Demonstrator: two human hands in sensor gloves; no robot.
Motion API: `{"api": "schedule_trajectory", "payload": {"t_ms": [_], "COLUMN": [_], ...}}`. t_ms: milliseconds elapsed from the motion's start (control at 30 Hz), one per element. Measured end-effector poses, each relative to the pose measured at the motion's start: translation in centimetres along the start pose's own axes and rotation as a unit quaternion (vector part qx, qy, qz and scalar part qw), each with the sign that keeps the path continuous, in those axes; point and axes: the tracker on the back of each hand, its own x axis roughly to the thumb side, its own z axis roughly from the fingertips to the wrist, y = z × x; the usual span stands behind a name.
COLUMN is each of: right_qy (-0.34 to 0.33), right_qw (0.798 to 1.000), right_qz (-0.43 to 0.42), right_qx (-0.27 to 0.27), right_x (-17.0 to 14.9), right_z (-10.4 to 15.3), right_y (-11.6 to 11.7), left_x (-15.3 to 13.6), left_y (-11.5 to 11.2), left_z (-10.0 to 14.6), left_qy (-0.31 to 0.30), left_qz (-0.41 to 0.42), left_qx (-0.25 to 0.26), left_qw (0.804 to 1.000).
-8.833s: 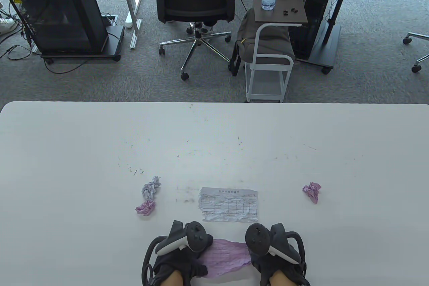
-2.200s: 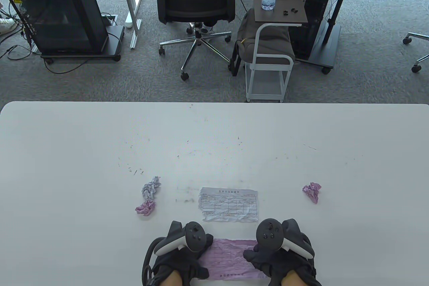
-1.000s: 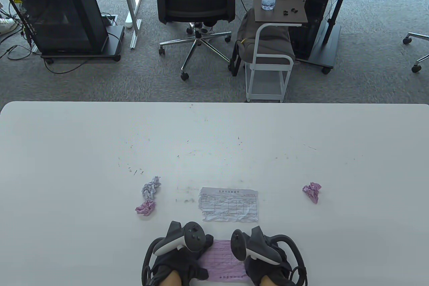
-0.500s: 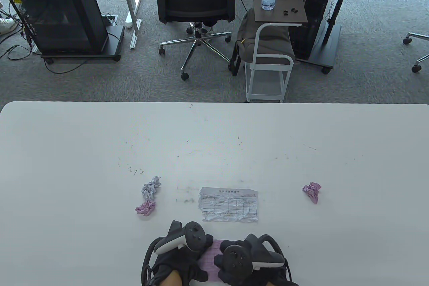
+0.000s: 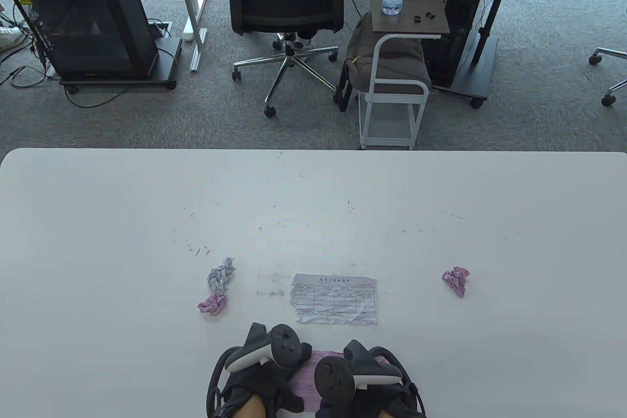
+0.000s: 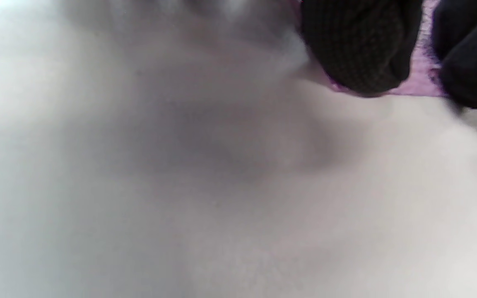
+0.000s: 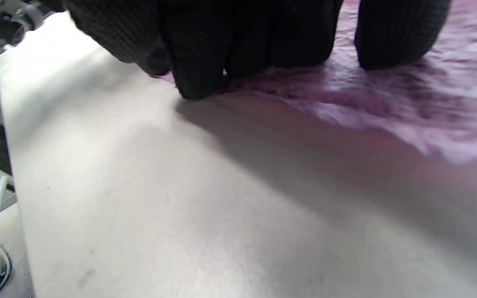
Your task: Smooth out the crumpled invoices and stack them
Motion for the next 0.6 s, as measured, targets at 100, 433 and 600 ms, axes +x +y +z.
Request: {"api": "schedule_trajectory", "payload": {"t_ms": [100,433,600], "right_qy": [0.038,0.12,0.132], "right_qw": [0.999,0.989,0.985], "right_qz": [-0.02,-0.088,-0.114], "right_qx": [0.008,0.016,0.006], "right_x": [-1.1,-5.2,-6.2], "right_z": [0.3,1.9,2.5], "right_y": [-0.2,-0.2,-0.3], "left_x": [0.0,0.1,0.1], "left_y": [0.0,0.0,0.0], "left_z": [0.0,0.0,0.0], "left_qy": [0.001,0.001,0.001], "left_qz": [0.0,-0.001,-0.001], "left_qx": [0.0,0.001,0.001], "left_qw": [1.0,1.0,1.0]}}
